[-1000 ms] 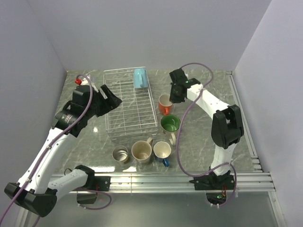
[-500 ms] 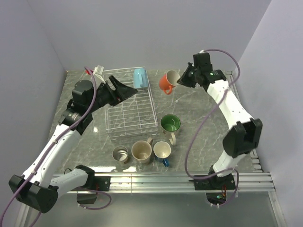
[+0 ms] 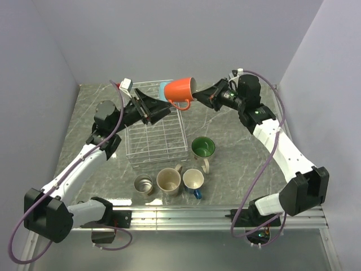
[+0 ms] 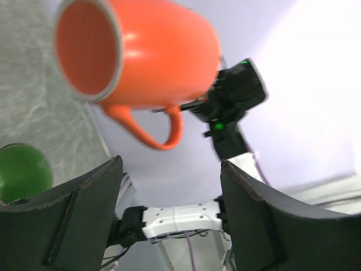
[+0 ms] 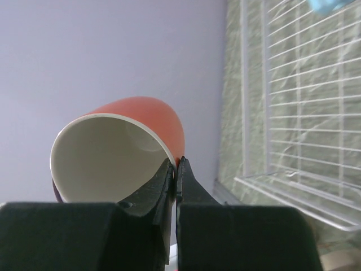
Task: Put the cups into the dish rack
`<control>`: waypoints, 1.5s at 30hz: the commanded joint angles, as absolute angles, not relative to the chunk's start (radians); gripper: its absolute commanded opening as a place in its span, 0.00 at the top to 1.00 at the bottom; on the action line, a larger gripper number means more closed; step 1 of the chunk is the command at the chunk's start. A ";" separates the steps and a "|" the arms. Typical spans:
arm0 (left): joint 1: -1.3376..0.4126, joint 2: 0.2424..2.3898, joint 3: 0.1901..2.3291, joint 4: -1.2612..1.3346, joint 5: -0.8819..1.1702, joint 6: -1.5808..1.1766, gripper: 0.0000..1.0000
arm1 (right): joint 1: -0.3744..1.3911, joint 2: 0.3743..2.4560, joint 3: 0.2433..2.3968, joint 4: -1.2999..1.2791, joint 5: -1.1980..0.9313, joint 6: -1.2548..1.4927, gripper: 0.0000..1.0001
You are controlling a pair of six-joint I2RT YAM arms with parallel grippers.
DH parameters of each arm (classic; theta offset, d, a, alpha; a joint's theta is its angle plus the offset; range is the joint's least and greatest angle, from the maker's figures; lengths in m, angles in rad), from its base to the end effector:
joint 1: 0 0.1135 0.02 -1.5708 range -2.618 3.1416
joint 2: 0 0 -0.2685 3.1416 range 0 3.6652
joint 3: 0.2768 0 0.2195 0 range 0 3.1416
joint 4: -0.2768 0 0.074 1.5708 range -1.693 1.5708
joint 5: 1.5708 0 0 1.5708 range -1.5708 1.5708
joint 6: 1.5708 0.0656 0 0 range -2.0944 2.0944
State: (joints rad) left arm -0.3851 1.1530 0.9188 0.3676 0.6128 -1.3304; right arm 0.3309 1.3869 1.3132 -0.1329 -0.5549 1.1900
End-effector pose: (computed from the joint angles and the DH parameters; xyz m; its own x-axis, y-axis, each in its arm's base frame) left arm 0.2239 -0.1315 0.3852 -0.7822 -0.5402 -0.3103 0.3187 0.0810 -0.9444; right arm 0.2847 0.1343 0.3951 -0.7812 0.5660 -0.2634 -0.1038 0.2984 0.9488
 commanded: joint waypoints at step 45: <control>-0.462 1.163 1.055 0.335 0.514 -1.269 0.99 | 0.528 1.330 0.994 0.684 -0.529 1.644 1.00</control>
State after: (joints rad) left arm -0.4599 1.1603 0.9977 0.2852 0.5346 -1.3457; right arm 0.4797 1.3598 0.9905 0.5125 -0.4976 1.5635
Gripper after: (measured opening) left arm 0.126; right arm 0.030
